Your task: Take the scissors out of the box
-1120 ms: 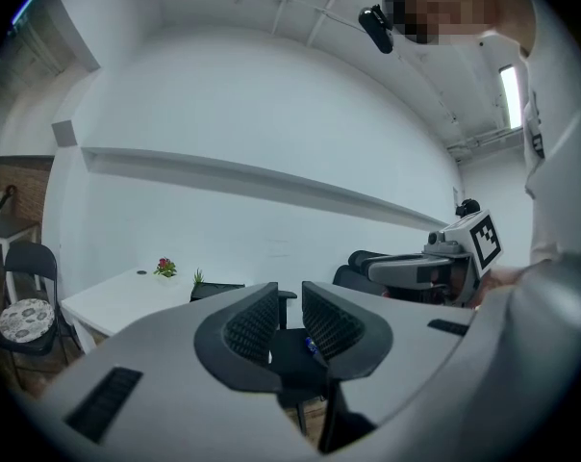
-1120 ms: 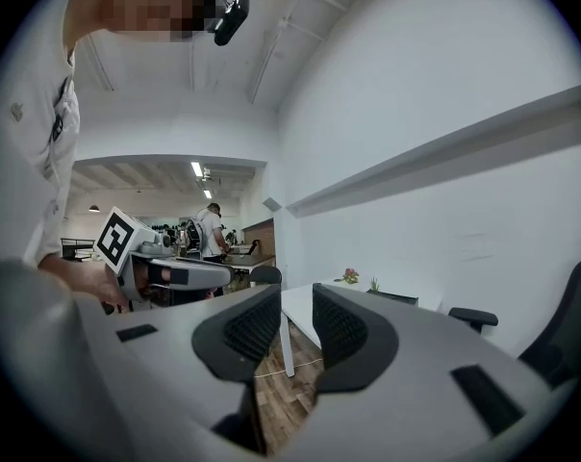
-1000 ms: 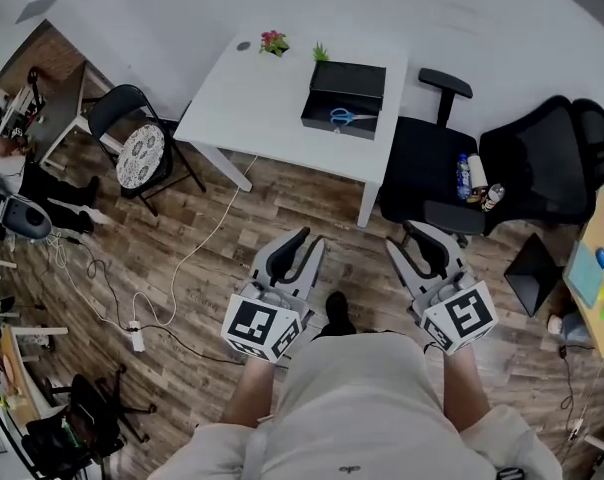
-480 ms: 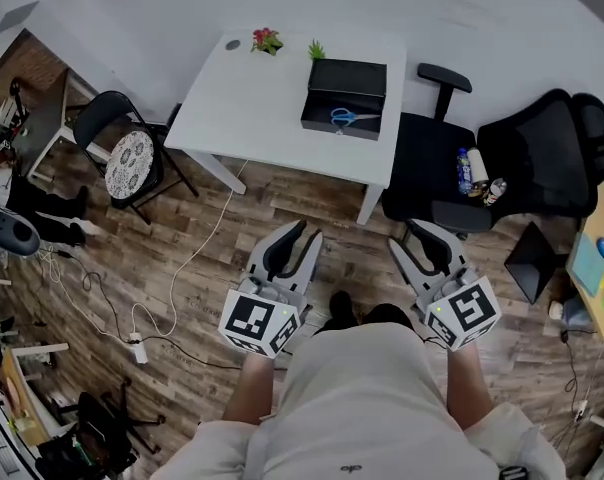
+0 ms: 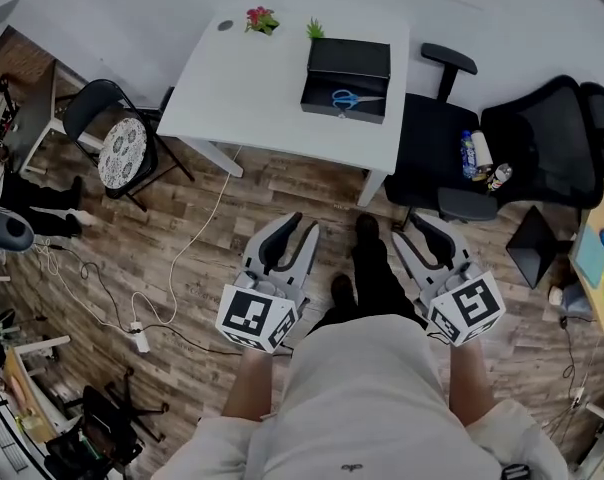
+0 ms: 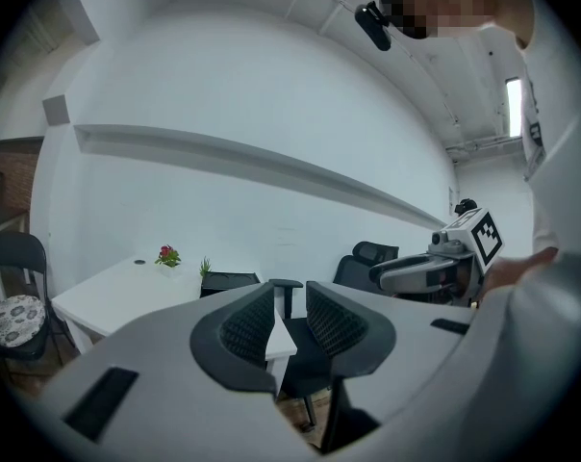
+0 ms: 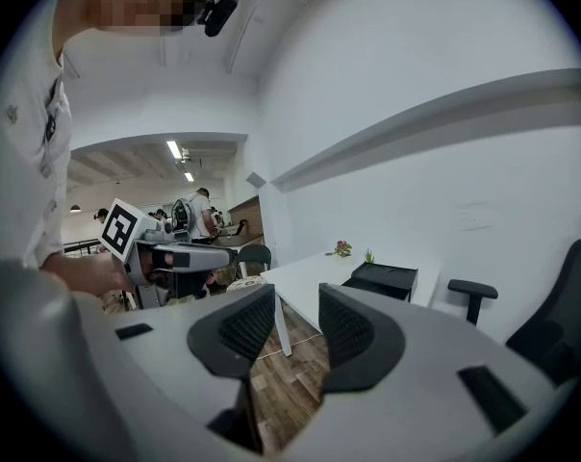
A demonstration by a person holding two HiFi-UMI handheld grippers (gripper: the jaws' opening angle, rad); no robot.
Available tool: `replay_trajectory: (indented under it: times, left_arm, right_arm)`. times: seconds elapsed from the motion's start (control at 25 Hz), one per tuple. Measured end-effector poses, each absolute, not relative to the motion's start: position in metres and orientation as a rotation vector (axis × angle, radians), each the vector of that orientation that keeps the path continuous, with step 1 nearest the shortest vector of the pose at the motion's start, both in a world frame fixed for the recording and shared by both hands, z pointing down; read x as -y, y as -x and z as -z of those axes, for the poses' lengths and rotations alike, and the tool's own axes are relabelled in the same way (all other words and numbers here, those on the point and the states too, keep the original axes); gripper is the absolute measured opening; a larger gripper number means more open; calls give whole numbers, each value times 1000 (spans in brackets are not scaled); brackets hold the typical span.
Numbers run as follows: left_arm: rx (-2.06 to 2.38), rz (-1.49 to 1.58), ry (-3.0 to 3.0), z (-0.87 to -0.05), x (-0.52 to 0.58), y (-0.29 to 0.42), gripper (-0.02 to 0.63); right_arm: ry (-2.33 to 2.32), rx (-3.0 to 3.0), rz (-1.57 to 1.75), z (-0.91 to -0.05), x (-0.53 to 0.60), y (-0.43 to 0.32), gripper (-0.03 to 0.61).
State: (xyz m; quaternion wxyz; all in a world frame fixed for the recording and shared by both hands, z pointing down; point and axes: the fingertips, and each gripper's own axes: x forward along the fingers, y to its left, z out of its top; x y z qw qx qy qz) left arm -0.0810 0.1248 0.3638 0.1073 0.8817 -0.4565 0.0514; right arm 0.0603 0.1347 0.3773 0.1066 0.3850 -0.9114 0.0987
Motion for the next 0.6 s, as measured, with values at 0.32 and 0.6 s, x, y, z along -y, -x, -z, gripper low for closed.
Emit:
replay_trajectory:
  times: [0.32, 0.6]
  left_arm:
    - [1364, -152, -2556, -370, -97, 90, 114]
    - [1387, -151, -2533, -368, -54, 92, 114]
  right_arm:
    - [-1068, 2692, -272, -379, -93, -45, 132]
    - [-993, 2712, -269, -378, -43, -33, 132]
